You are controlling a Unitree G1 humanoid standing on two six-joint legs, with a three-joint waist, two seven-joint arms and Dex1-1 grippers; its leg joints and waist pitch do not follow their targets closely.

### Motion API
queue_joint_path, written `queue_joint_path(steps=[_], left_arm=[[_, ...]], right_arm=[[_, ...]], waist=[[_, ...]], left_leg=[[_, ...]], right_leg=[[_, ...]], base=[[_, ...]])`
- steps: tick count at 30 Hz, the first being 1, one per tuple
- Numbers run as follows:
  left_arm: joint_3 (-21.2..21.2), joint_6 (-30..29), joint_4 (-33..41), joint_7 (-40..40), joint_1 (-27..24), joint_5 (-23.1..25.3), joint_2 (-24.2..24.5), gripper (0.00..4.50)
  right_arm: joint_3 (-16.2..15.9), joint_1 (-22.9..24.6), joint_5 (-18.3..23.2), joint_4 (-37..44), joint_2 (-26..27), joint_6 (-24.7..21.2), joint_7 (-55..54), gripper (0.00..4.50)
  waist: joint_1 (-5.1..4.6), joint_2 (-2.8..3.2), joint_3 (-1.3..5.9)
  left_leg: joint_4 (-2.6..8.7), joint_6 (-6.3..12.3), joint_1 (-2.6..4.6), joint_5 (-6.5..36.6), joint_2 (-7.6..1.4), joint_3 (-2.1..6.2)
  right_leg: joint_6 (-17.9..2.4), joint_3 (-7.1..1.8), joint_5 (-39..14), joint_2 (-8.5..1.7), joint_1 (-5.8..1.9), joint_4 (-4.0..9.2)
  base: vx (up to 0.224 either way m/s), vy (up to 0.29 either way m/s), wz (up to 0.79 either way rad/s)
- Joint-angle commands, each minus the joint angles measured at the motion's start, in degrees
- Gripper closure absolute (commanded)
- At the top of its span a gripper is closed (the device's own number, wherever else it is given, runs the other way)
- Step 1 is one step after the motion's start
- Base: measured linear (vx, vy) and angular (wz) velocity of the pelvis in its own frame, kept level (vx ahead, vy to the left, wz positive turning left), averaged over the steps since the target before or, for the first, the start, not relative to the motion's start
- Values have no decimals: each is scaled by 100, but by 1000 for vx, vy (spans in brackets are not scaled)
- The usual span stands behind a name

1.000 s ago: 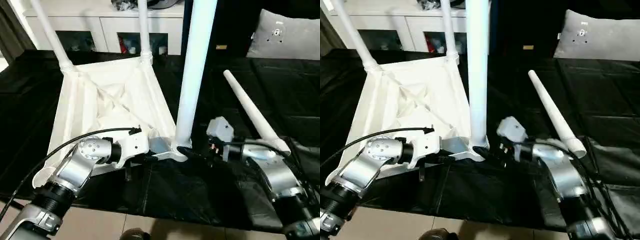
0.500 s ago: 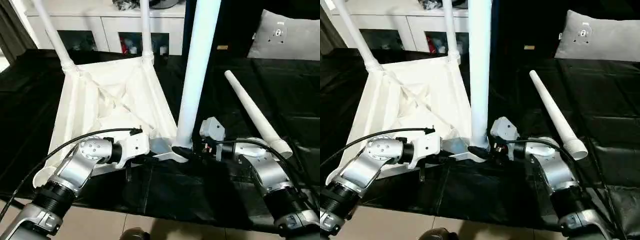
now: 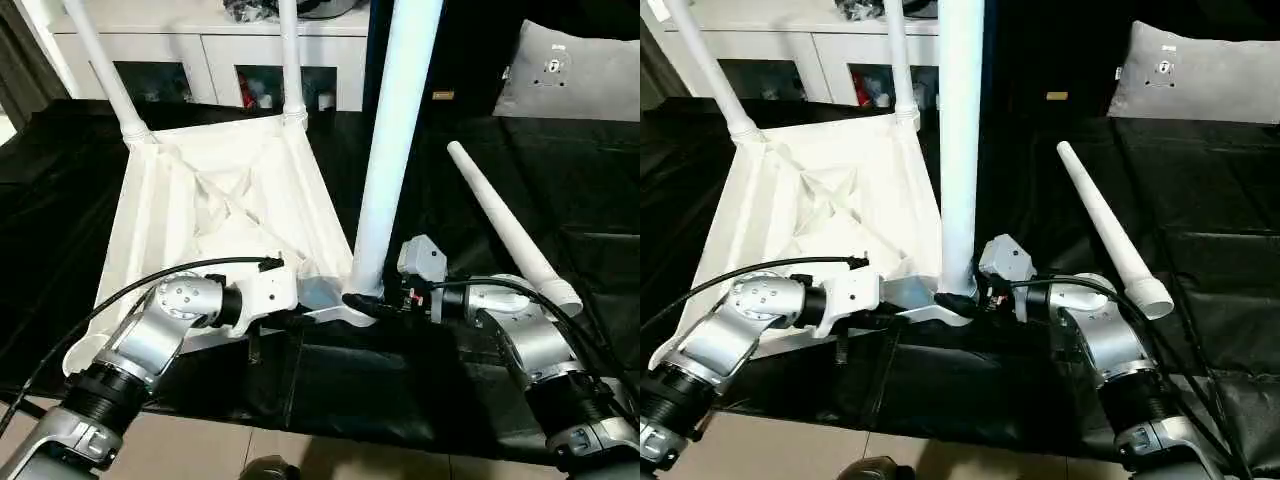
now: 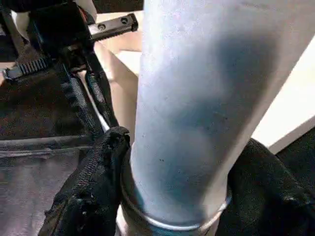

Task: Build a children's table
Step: Rotate leg to tighten

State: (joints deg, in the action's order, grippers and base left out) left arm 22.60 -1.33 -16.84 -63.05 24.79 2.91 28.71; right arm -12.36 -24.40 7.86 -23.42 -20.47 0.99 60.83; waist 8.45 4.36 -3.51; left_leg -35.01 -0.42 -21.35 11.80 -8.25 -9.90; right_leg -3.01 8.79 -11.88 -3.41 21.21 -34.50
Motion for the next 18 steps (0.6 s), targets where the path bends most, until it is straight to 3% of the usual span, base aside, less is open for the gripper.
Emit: queue_joint_path(steps=[1, 4, 9, 12, 14, 16, 18], left_arm=[[312, 104, 269, -418, -32, 46, 54, 450], [311, 89, 272, -441, -34, 29, 55, 450], [261, 13, 271, -444, -38, -54, 5, 450], [129, -438, 286, -50, -9, -73, -243, 450], [27, -847, 345, 343, -4, -103, -516, 450], [-51, -1207, 436, 676, -28, -155, -781, 450], [-101, -1612, 549, 1079, -67, -164, -1110, 450]], right_arm=[[-190, 11, -112, -134, -6, -302, 67, 188], [-237, 61, -157, -152, 8, -369, 81, 188], [-185, 120, -50, -60, 100, -565, -1, 188], [-124, 170, -97, -14, 231, -837, -417, 189], [-52, 210, -162, -25, 391, -1089, -871, 190], [11, 249, -181, -38, 545, -1232, -1189, 190], [85, 295, -173, -46, 744, -1371, -1513, 191]], waist=[[-19, -32, 453], [-25, -26, 447], [-28, -14, 458], [-44, -32, 446], [-68, -29, 417], [-90, -34, 381], [-119, -49, 379]], left_leg=[[388, 472, 53, 645, -710, 303], [404, 372, 73, 795, -716, 306], [414, 309, 81, 822, -728, 318], [425, 267, 83, 886, -732, 305], [443, 182, 95, 1087, -720, 305], [458, 31, 118, 1442, -694, 327], [475, -32, 144, 1583, -693, 334]], right_leg=[[-825, -559, -680, -807, -259, 356], [-793, -568, -845, -815, -256, 384], [-824, -569, -696, -811, -259, 362], [-884, -581, -695, -830, -265, 374], [-816, -579, -1067, -821, -262, 423], [-644, -564, -1891, -852, -269, 532], [-528, -566, -2167, -838, -249, 569]], base=[[0, 0, 0], [0, 0, 0], [0, 0, 0], [0, 0, 0], [0, 0, 0], [0, 0, 0], [0, 0, 0]])
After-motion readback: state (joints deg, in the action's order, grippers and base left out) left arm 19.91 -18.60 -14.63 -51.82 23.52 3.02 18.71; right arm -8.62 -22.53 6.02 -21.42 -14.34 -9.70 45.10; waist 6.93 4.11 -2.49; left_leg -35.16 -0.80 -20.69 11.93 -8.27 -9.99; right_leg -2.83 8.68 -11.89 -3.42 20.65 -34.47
